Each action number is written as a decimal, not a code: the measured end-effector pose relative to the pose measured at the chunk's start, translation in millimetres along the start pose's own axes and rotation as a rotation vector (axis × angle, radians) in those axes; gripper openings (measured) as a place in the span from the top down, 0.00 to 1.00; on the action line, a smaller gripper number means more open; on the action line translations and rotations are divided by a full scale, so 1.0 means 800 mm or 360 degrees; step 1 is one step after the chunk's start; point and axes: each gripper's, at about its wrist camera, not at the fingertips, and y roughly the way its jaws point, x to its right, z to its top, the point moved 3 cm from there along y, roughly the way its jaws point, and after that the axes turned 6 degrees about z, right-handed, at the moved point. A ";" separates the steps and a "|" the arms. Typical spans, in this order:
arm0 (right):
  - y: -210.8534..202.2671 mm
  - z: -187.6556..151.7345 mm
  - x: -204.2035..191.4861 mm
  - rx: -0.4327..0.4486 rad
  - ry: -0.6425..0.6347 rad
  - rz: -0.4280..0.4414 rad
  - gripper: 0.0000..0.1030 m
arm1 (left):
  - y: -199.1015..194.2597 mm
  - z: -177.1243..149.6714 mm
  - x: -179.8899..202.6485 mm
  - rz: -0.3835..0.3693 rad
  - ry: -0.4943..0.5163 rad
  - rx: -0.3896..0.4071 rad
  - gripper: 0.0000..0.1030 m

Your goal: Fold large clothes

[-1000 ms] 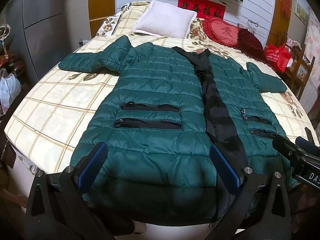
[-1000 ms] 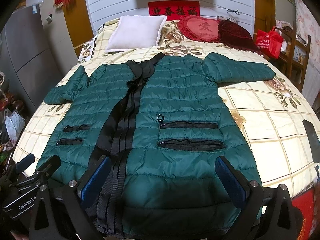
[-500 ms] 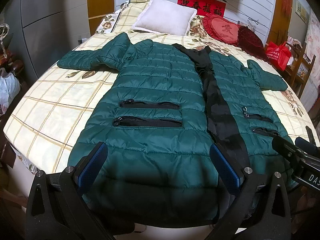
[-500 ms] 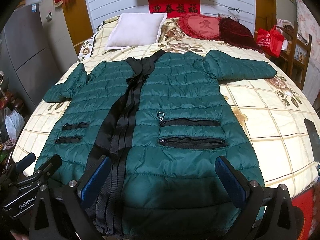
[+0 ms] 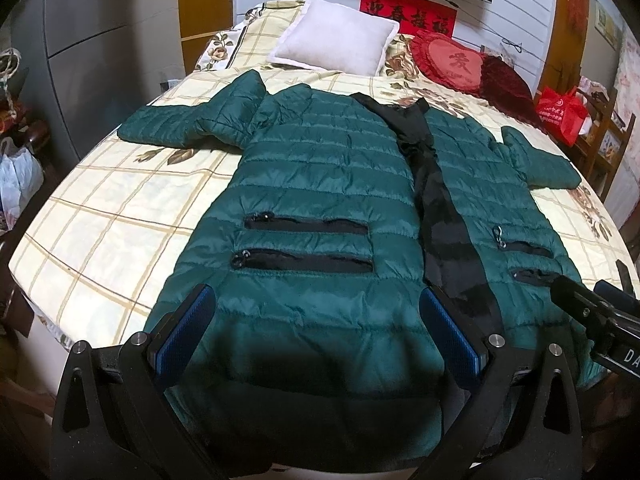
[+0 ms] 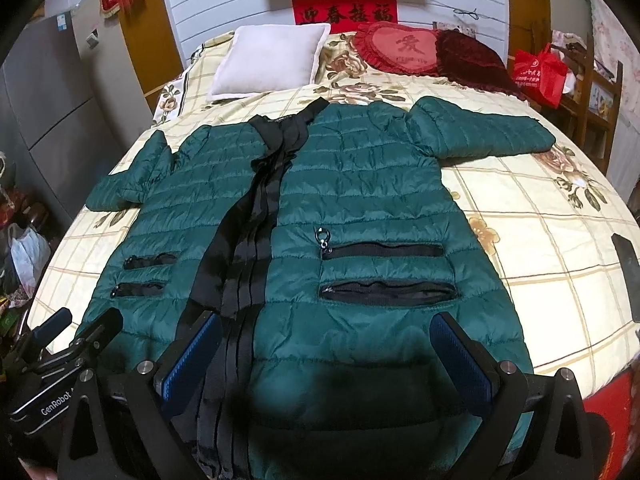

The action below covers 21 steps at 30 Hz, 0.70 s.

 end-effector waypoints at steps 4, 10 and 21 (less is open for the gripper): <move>0.000 0.014 -0.006 0.0016 -0.0019 0.0001 0.00 | 0.002 0.012 -0.004 0.0018 -0.0004 0.0022 0.01; 0.007 0.034 -0.019 0.0027 -0.0053 0.0017 0.00 | 0.002 0.030 -0.005 0.0022 -0.0008 0.0054 0.01; 0.021 0.078 -0.039 0.0020 -0.0080 0.0052 0.00 | 0.008 0.075 -0.010 0.0026 -0.0028 0.0088 0.01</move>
